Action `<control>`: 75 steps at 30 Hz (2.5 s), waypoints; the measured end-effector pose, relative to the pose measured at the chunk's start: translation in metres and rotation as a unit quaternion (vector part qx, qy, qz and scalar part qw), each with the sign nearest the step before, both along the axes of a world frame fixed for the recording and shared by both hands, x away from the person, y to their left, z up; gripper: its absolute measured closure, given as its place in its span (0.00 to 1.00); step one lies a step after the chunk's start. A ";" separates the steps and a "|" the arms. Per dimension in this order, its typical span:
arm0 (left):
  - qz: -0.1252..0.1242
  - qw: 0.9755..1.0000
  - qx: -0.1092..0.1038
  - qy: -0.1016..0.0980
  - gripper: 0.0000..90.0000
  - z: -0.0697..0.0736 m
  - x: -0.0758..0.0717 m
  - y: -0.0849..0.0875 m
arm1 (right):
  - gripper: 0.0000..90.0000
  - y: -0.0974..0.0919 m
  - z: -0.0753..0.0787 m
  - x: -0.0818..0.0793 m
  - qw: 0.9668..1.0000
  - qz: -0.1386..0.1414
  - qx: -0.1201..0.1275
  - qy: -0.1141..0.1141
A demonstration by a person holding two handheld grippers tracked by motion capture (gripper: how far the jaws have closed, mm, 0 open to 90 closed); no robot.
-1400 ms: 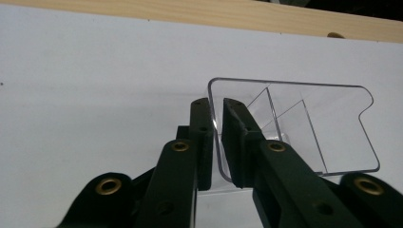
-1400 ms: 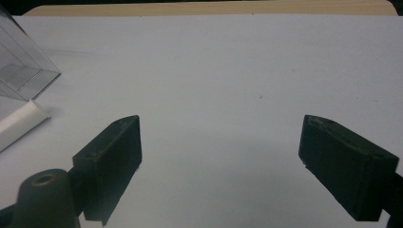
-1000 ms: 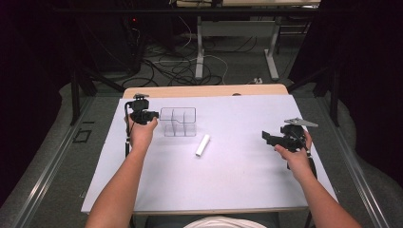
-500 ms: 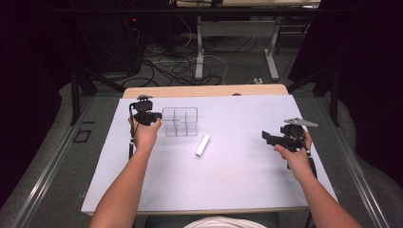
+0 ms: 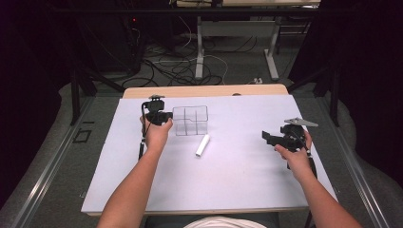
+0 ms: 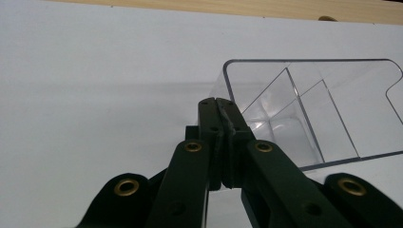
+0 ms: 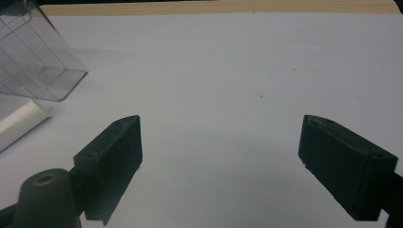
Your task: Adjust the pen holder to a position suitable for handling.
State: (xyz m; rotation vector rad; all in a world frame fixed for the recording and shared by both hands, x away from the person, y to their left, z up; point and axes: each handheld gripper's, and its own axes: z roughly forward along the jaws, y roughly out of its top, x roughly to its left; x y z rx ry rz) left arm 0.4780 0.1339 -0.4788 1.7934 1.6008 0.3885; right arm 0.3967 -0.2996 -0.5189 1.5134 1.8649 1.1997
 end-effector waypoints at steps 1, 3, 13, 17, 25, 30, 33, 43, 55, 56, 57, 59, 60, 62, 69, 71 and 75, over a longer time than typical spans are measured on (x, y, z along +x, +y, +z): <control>-0.003 1.000 0.001 -0.002 1.00 0.000 0.000 -0.003 | 0.16 0.000 0.000 0.000 1.000 0.002 0.000 -0.001; -0.008 1.000 0.000 -0.004 1.00 -0.001 0.001 -0.008 | 0.16 0.000 0.000 0.000 1.000 0.002 0.001 -0.001; -0.032 0.999 -0.005 -0.009 1.00 -0.002 0.003 -0.030 | 0.16 0.000 0.000 0.000 1.000 0.002 0.001 0.000; -0.037 0.999 -0.006 -0.007 1.00 -0.002 0.004 -0.037 | 0.16 0.000 0.000 0.000 1.000 0.002 0.001 0.001; -0.041 0.999 -0.008 -0.010 1.00 -0.002 0.005 -0.047 | 0.16 0.001 0.000 -0.001 1.000 0.005 0.003 0.001; -0.042 0.999 -0.010 -0.012 1.00 -0.003 0.006 -0.047 | 0.16 0.001 0.000 0.000 1.000 0.008 0.000 0.001; -0.046 0.999 -0.013 -0.011 1.00 -0.003 0.006 -0.046 | 0.16 0.001 0.000 -0.001 1.000 0.005 0.004 0.003; -0.053 0.998 -0.015 -0.018 0.92 0.003 0.000 -0.038 | 0.16 -0.001 0.000 -0.001 1.000 0.005 0.003 0.000; -0.058 0.997 -0.034 -0.028 0.76 0.001 -0.014 -0.024 | 0.16 0.000 0.000 -0.001 1.000 0.007 0.004 0.001; -0.057 0.997 -0.033 -0.028 0.76 0.001 -0.015 -0.023 | 0.16 0.000 0.000 -0.001 1.000 0.007 0.004 0.001; -0.056 0.997 -0.036 -0.028 0.75 0.000 -0.016 -0.021 | 0.16 0.000 0.000 -0.001 1.000 0.007 0.004 0.001; -0.057 0.997 -0.038 -0.026 0.72 0.000 -0.018 -0.019 | 0.16 0.001 0.000 -0.001 1.000 0.007 0.004 0.002; -0.055 0.997 -0.039 -0.030 0.71 -0.001 -0.019 -0.018 | 0.16 0.001 0.000 -0.001 1.000 0.007 0.003 0.001; -0.057 0.997 -0.044 -0.029 0.68 -0.001 -0.021 -0.016 | 0.16 0.001 0.000 -0.001 1.000 0.007 0.004 0.001; -0.075 0.996 -0.050 -0.016 0.59 -0.003 -0.027 -0.011 | 0.16 0.001 0.000 -0.001 1.000 0.005 0.004 0.001; -0.076 0.996 -0.050 -0.022 0.57 -0.003 -0.030 -0.011 | 0.16 0.001 0.000 -0.001 1.000 0.005 0.003 0.001; -0.082 0.995 -0.047 -0.033 0.50 -0.003 -0.035 -0.010 | 0.16 0.001 0.000 -0.001 1.000 0.006 0.001 0.001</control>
